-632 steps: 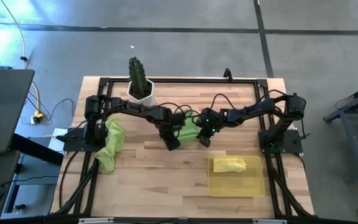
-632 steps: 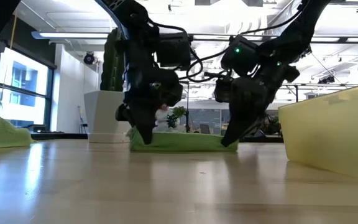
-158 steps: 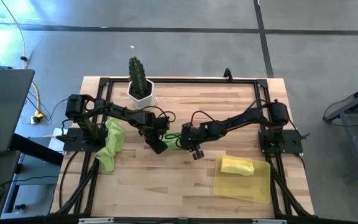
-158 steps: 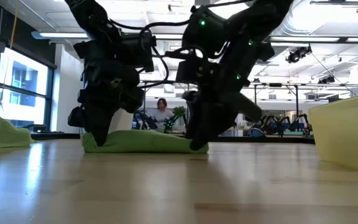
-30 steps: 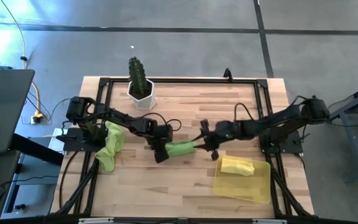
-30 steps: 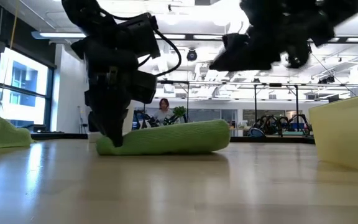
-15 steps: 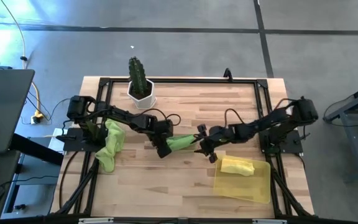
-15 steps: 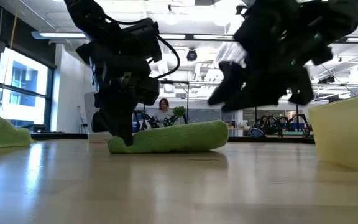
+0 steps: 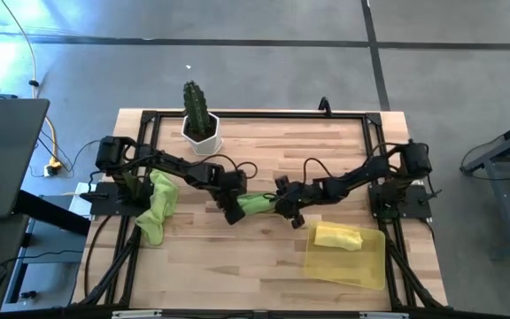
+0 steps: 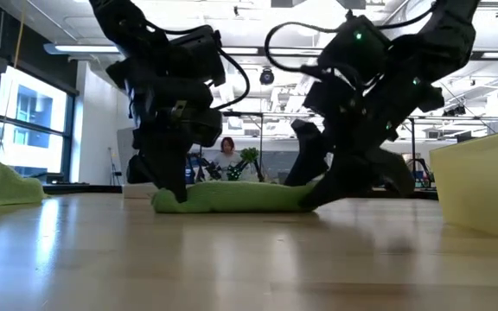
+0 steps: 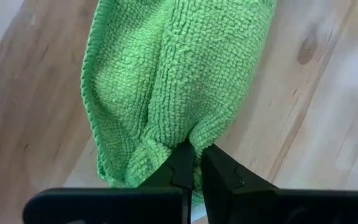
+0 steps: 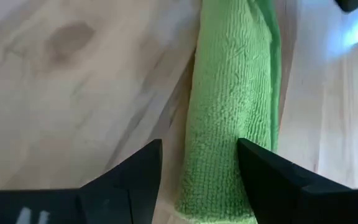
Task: Roll microfiber towels into tight, uniform cylinder then place into a basket
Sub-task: Roll the green towel
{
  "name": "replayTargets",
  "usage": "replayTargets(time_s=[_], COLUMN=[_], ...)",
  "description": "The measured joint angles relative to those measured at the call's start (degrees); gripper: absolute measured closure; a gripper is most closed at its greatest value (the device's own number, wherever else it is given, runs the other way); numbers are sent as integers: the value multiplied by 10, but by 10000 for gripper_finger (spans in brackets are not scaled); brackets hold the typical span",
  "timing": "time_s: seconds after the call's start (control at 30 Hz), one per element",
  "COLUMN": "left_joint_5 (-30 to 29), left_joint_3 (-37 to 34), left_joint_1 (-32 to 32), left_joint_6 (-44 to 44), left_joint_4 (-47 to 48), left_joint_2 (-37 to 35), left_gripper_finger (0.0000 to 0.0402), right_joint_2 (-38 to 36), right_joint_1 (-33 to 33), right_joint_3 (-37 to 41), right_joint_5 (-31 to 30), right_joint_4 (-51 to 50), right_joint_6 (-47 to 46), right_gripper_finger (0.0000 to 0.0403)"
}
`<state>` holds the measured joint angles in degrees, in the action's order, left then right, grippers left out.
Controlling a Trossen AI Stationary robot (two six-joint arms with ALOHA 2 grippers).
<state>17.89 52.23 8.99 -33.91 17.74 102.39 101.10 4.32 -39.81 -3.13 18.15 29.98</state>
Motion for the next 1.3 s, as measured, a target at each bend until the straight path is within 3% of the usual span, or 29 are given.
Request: replayTargets(time_s=[0.23, 0.37, 0.6, 0.77, 0.9, 1.1, 1.3], left_joint_5=[26, 36, 43, 31, -16, -159, -285], left_joint_3=[0, 0, 0, 0, 0, 0, 1], left_joint_1=[1, -6, -13, -18, -30, -74, -135], left_joint_6=[-37, -54, -18, 28, 67, 167, 287], left_joint_4=[-4, -7, -14, -7, 0, 10, -25], left_joint_2=[1, 0, 0, -21, -60, -114, -105], left_gripper_finger=[393, 375, 338, 327, 326, 326, 326], right_joint_2=[15, 16, 16, 17, 17, 18, 19], right_joint_1=[-12, -18, -32, -50, -79, -129, -161], right_joint_3=[-1, -1, -1, -1, 0, 2, 2], right_joint_5=[6, 12, 22, 69, 155, 285, 364], right_joint_4=[-3, -11, -22, -23, -24, -29, -31], right_joint_6=[-17, -45, -76, -124, -192, -345, -516], right_gripper_finger=[216, 264, 386, 392, 398, 400, 400])
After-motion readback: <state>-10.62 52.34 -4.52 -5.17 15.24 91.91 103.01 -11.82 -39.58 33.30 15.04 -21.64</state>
